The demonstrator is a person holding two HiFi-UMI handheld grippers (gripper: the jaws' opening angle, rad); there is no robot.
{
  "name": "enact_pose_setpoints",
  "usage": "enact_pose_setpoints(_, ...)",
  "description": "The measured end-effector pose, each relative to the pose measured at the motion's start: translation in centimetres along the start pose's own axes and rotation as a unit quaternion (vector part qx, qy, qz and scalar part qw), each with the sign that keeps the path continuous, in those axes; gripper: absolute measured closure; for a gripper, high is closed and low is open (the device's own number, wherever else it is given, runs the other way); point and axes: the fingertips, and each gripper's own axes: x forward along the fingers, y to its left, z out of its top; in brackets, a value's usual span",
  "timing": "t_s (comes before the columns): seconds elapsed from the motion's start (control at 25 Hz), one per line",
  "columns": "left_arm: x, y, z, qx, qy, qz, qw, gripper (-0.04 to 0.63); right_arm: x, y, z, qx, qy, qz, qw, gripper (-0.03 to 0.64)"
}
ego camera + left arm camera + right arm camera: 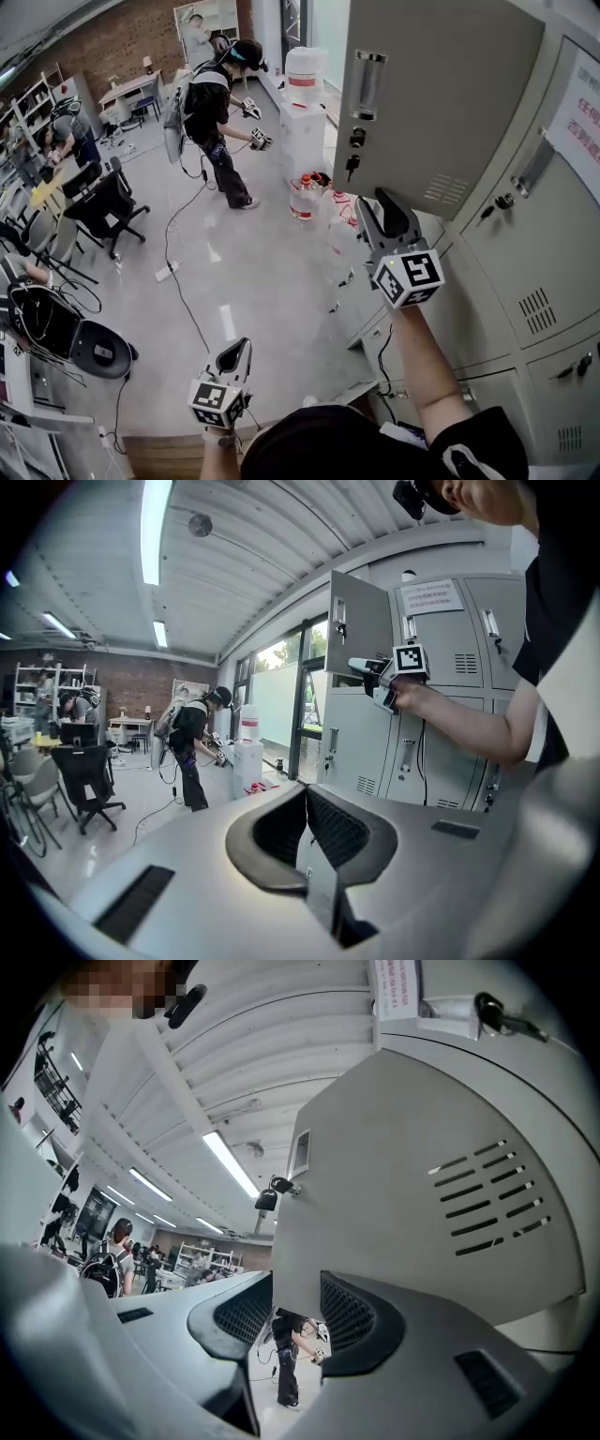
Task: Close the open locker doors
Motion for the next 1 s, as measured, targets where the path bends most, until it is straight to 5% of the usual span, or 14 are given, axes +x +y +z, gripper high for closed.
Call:
enact_pose_setpoints(0.64,2.7,-1.9,0.1,0.002,0.011,-0.001,0.9999,0.575,1.4,-7.5,-1.0,0.036,-0.001,-0.06,0.998,0.326)
enact_pose_setpoints(1.0,3.2,-1.8,-0.2,0.002,0.016,-0.001,0.9999,0.575,1.7,-10.4,-1.6,0.036,0.003,-0.1,0.994,0.316)
